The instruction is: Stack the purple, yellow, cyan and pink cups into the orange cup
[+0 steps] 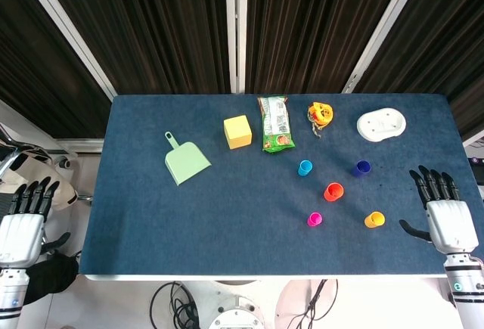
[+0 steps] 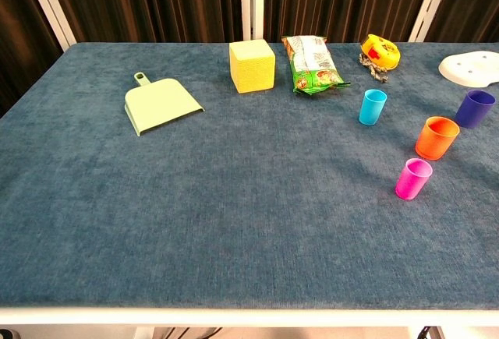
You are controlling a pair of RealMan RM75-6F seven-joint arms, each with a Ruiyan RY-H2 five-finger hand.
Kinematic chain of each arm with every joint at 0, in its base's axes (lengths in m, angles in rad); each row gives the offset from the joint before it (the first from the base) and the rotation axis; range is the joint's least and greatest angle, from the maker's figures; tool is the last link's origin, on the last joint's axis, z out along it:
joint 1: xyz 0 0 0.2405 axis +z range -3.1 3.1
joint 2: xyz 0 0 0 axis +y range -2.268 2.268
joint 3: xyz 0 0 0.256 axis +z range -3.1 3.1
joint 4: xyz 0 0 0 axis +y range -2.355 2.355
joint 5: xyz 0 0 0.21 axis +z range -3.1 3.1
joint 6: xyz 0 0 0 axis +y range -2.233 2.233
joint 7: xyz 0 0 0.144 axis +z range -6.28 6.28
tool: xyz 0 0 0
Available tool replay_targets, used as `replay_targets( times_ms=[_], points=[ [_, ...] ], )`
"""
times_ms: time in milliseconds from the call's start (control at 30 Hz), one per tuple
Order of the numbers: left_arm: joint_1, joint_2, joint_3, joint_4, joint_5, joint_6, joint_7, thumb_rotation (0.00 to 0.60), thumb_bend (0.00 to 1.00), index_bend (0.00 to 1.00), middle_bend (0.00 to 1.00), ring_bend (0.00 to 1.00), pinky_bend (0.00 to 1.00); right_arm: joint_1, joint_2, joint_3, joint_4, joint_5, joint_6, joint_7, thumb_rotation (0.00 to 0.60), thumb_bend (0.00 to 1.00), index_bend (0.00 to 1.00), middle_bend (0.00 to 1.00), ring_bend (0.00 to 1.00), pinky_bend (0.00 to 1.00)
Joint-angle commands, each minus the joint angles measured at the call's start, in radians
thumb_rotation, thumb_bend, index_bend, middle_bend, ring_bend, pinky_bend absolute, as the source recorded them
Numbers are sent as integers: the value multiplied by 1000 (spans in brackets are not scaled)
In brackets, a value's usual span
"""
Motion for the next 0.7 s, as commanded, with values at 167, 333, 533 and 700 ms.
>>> replay_targets(
  times_ms=[167, 333, 533, 700],
  points=[
    [5, -1, 3, -4, 9, 9, 0, 600, 58, 29, 0, 0, 0, 106, -32, 62, 87, 101, -151, -19, 600, 95, 0, 0, 0, 0],
    [12, -1, 7, -6, 6, 13, 3, 600, 58, 29, 0, 0, 0, 201, -92, 97, 204, 178, -284, -45, 600, 105, 0, 21, 0, 0],
    [7, 1, 4, -6, -6, -5, 3, 600, 58, 29, 0, 0, 0, 311, -154, 107, 334, 306, -482, -129, 600, 108, 0, 28, 0, 1],
    [4, -1, 3, -6, -10, -12, 8, 600, 58, 29, 0, 0, 0, 383, -224, 110, 415, 381, -582, -172, 600, 110, 0, 28, 0, 29]
  ],
)
